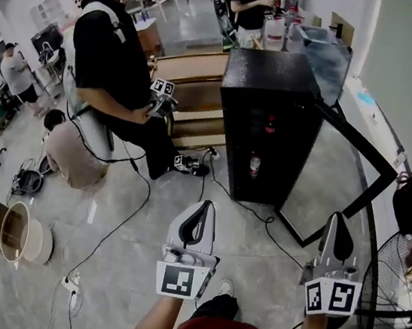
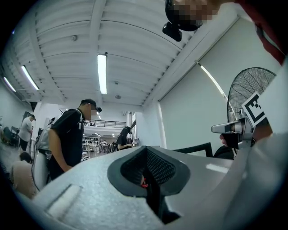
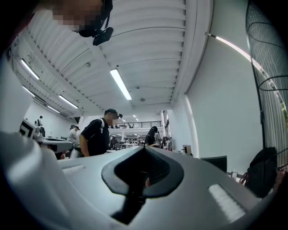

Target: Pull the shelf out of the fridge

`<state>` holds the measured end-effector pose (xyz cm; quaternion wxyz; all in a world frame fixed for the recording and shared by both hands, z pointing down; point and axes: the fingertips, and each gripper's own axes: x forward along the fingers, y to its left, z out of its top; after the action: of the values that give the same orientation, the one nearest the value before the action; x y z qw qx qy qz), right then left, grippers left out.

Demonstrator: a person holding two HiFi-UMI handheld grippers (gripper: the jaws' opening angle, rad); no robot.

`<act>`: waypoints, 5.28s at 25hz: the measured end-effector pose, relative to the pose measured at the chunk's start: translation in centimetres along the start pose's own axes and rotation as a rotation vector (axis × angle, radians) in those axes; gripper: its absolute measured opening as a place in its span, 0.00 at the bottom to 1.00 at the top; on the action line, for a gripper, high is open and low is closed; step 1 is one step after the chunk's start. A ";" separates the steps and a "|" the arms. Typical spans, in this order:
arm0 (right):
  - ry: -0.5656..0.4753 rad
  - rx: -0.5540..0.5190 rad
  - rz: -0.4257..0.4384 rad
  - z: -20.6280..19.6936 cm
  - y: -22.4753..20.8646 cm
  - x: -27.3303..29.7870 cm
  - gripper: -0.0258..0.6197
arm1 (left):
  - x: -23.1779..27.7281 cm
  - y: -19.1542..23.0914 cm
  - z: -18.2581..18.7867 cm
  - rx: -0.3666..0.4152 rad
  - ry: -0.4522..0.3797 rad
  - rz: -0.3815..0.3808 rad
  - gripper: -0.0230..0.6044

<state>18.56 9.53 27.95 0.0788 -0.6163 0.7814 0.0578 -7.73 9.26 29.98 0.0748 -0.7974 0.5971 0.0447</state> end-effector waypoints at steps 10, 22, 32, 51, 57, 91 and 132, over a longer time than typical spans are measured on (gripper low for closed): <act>0.005 -0.028 -0.032 -1.4 2.0 10.3 0.04 | 9.3 5.6 -1.8 -0.023 -0.013 -0.061 0.03; 0.035 0.021 -0.021 -5.8 -0.4 17.8 0.04 | 16.7 6.7 -5.1 -0.021 -0.003 -0.046 0.03; 0.027 0.065 0.056 -7.6 -5.6 26.0 0.04 | 25.7 4.6 -5.5 0.010 -0.027 0.011 0.03; 0.113 0.088 0.159 -13.5 -5.0 35.7 0.04 | 32.9 7.4 -10.8 0.009 0.033 0.065 0.03; 0.163 0.064 0.152 -17.1 -3.7 37.6 0.04 | 33.5 8.7 -12.4 -0.004 0.014 0.058 0.03; 0.056 1.474 -0.214 -37.3 -3.2 50.2 0.39 | 36.0 12.4 -15.9 -0.036 0.100 -0.048 0.03; -0.022 1.515 -0.380 -39.5 -2.6 55.5 0.05 | 37.0 13.2 -17.2 -0.055 0.127 -0.097 0.03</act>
<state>6.42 -51.43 55.88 0.4945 -0.5173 0.4881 -0.4997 -10.17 -32.34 40.12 0.0170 -0.8283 0.5600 0.0068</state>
